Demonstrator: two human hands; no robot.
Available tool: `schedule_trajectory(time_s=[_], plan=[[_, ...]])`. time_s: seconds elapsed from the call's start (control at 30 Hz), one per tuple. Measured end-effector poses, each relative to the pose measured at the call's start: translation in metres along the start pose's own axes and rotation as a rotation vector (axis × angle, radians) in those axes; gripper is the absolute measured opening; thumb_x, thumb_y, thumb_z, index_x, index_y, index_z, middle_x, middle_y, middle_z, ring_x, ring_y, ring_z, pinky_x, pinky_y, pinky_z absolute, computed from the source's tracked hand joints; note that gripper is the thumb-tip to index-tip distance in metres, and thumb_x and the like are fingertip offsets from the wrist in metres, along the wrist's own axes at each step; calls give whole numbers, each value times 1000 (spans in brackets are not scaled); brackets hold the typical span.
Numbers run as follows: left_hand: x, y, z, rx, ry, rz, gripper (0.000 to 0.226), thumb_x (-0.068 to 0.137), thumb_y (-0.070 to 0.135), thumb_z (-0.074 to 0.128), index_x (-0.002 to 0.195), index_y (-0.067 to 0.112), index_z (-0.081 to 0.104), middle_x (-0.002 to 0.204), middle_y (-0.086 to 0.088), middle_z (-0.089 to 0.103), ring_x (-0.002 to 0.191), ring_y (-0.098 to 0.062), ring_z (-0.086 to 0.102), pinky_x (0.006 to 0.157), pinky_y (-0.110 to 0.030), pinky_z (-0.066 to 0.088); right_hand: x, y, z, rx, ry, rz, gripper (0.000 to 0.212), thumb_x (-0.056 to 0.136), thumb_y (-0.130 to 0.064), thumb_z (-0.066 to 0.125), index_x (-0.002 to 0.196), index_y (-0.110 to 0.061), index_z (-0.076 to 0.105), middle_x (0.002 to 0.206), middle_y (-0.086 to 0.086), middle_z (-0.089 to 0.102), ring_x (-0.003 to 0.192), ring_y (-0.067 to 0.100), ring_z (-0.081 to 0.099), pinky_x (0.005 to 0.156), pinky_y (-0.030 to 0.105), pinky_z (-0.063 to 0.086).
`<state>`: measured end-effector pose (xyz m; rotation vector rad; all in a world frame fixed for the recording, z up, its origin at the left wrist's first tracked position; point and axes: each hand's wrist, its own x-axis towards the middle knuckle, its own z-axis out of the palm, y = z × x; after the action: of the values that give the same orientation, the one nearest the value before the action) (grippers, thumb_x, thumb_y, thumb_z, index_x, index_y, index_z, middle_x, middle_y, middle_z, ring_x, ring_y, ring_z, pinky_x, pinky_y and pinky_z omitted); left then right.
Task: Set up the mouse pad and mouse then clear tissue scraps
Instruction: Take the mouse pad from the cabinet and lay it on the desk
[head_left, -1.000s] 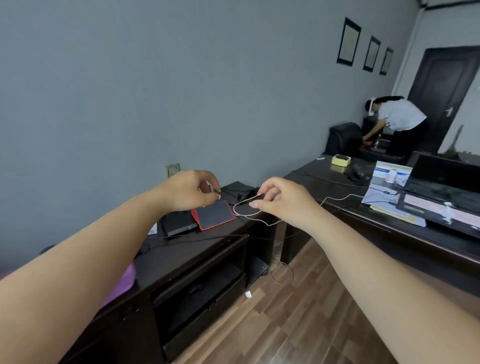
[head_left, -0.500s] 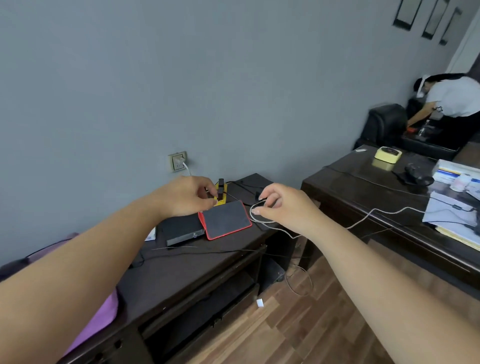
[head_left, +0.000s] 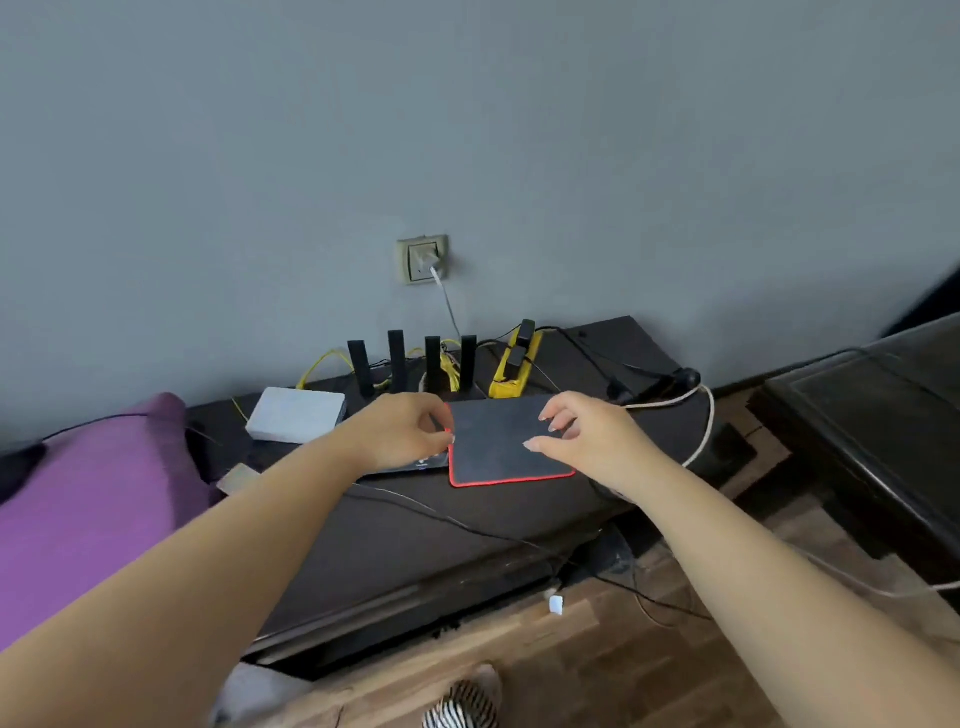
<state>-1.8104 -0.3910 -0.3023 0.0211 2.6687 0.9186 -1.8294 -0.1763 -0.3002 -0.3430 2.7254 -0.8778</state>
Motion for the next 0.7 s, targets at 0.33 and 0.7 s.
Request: schedule_trajectory(time_s=[0.33,0.7], plan=[[94,-43,46,-248,49,-323,7,86,22,54,84,27,59,82,4,66,84,-17,62,77,-27,48,128,61,26,-153,-294,-14,41,79,-39,65,115,-22,52,121,-1,57,105,16,55,87,34,46],[125,-64,103,-667,256,-755,28,86,15,57,112,6,59,114,-13,63,96,-22,57,73,-29,50,216,90,49,-298,-431,-183,71,79,-41,66,137,-18,32,147,1,35,134,22,32,107,43,33]])
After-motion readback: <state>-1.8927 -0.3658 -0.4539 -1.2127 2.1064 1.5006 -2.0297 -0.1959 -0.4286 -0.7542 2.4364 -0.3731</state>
